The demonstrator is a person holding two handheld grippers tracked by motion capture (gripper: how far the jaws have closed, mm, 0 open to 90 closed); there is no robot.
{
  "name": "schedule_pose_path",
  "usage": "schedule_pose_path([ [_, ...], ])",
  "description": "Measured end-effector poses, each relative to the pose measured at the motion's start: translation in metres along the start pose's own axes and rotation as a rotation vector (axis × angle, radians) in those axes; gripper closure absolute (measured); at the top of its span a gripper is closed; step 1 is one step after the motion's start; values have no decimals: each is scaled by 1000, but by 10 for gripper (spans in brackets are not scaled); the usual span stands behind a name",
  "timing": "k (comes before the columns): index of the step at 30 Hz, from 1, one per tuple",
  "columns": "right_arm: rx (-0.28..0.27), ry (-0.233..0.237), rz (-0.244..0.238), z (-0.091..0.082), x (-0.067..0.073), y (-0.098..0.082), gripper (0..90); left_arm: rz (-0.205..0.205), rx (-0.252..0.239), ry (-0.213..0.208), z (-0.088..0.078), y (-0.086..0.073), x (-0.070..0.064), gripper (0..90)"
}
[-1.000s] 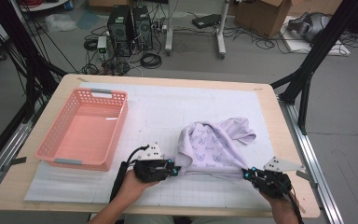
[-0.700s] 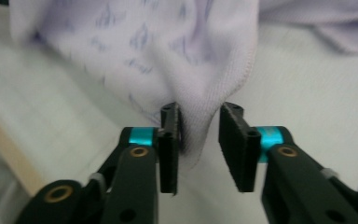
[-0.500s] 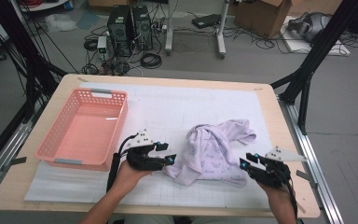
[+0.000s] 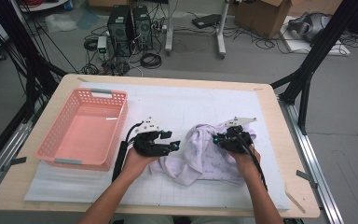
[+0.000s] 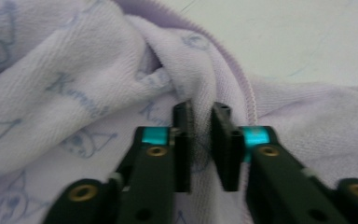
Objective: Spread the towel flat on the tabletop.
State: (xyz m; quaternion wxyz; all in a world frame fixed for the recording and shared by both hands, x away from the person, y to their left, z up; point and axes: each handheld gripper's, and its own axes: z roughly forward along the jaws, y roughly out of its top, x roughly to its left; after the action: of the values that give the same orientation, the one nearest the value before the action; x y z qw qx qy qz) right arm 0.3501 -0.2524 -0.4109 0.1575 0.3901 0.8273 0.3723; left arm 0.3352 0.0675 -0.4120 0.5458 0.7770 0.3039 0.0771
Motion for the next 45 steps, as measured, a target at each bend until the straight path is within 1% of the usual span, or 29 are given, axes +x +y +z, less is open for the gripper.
schedule_pose_path([
  [2, -14, 5, -10, -10, 2, -5, 839, -1, -4, 1, 0, 0, 1, 438],
  [5, -40, -8, -37, -33, 5, -17, 839, -9, -13, 9, 0, 1, 2, 437],
  [8, -52, -22, -53, -57, 8, -36, 839, -4, -14, 2, 3, 2, -1, 437],
  [9, -47, -27, -51, -64, 8, -43, 839, -5, -12, -4, 5, 3, -1, 437],
  [10, -47, -27, -51, -64, 8, -43, 839, -5, -12, -4, 5, 3, -1, 437],
  [11, -43, -35, -50, -70, 9, -50, 838, -8, -13, -7, 7, 4, -2, 437],
  [12, -25, -59, -51, -83, 10, -64, 838, -8, -12, -10, 10, 6, -4, 433],
  [14, -16, -67, -42, -93, 11, -76, 837, 0, -19, -30, 18, 11, -10, 434],
  [17, -47, -53, -9, -107, 12, -89, 826, 15, -3, -51, 28, 15, -16, 435],
  [18, -56, -55, -5, -109, 12, -91, 805, 27, 4, -60, 32, 17, -19, 438],
  [19, -65, -63, 4, -110, 13, -91, 750, 49, 14, -75, 40, 20, -26, 441],
  [20, -73, -73, 6, -110, 12, -91, 685, 49, 14, -75, 40, 20, -26, 441],
  [21, -73, -73, 6, -110, 12, -91, 685, 57, 20, -81, 44, 23, -30, 441],
  [22, -101, -101, 37, -111, 10, -92, 644, 76, 17, -94, 48, 25, -34, 458],
  [23, -110, -107, 44, -112, 9, -92, 624, 106, 38, -105, 54, 28, -39, 462],
  [24, -122, -120, 53, -112, 7, -92, 616, 106, 38, -105, 54, 28, -39, 460],
  [25, -130, -126, 58, -113, 5, -91, 614, 114, 62, -114, 63, 29, -43, 452],
  [26, -130, -126, 58, -113, 5, -91, 614, 114, 62, -114, 63, 29, -43, 438],
  [28, -140, -142, 54, -112, 2, -88, 605, 126, 112, -109, 76, 25, -44, 424],
  [29, -142, -146, 53, -112, 2, -88, 602, 126, 112, -109, 76, 25, -44, 417],
  [30, -145, -146, 58, -111, 1, -87, 601, 130, 148, -101, 85, 22, -43, 417],
  [32, -147, -147, 56, -111, 0, -87, 601, 127, 154, -100, 87, 20, -42, 420],
  [34, -143, -142, 63, -108, -1, -88, 602, 138, 178, -87, 94, 17, -39, 508],
  [35, -143, -142, 63, -108, -1, -88, 602, 138, 178, -87, 94, 17, -39, 575],
  [36, -140, -142, 63, -108, -1, -88, 602, 142, 182, -83, 95, 17, -39, 575],
  [37, -141, -143, 63, -108, -1, -88, 601, 149, 180, -83, 96, 16, -39, 689],
  [38, -144, -142, 63, -107, -1, -88, 602, 161, 175, -71, 95, 16, -39, 845],
  [44, -146, -137, 72, -103, -2, -83, 607, 141, 100, -34, 87, 22, -31, 862],
  [45, -147, -132, 66, -102, -2, -82, 608, 121, 73, -2, 79, 25, -24, 863],
])
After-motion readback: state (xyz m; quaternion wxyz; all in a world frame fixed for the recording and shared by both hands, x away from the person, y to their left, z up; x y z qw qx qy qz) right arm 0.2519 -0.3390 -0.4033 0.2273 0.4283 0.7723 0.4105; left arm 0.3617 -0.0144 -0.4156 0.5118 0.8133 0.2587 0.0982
